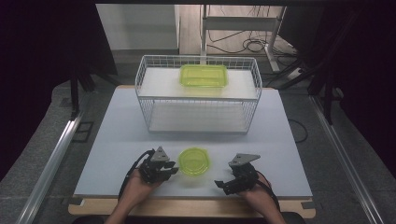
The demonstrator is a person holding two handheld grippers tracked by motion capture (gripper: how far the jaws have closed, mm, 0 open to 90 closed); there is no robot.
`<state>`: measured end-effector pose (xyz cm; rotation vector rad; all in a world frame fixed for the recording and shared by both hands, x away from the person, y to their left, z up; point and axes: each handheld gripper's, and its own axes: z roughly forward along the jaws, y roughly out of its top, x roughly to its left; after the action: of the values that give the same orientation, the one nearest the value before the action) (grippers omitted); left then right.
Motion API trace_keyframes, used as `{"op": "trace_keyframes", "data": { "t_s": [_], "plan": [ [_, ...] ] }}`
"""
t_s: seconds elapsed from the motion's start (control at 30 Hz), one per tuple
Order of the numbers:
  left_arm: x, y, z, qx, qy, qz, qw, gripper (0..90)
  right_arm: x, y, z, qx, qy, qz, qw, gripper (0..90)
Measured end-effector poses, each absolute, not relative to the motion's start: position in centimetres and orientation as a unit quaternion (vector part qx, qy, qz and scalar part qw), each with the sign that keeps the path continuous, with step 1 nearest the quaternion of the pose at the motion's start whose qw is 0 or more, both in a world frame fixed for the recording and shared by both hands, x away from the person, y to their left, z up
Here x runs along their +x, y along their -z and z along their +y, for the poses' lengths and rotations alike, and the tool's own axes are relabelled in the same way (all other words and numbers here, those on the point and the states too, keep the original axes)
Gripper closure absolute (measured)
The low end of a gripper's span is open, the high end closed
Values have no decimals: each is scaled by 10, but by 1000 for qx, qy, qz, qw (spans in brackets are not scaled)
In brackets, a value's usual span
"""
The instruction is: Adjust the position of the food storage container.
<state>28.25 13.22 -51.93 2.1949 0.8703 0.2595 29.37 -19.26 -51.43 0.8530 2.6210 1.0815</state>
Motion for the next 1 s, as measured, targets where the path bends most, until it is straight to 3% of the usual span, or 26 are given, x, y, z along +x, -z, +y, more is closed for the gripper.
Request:
{"op": "trace_keyframes", "data": {
  "t_s": [0.2,0.63,0.73,1.0],
  "plan": [
    [261,516,149,843,-119,359,382,468,293,514,-192,285,-365,881,91,103],
    [228,514,173,828,-156,384,379,170,293,512,-193,287,-373,877,94,103],
    [229,515,175,830,-155,383,375,52,293,511,-194,289,-381,873,93,98],
    [231,519,180,822,-143,391,388,32,294,510,-196,305,-393,863,93,71]
  ]
}}
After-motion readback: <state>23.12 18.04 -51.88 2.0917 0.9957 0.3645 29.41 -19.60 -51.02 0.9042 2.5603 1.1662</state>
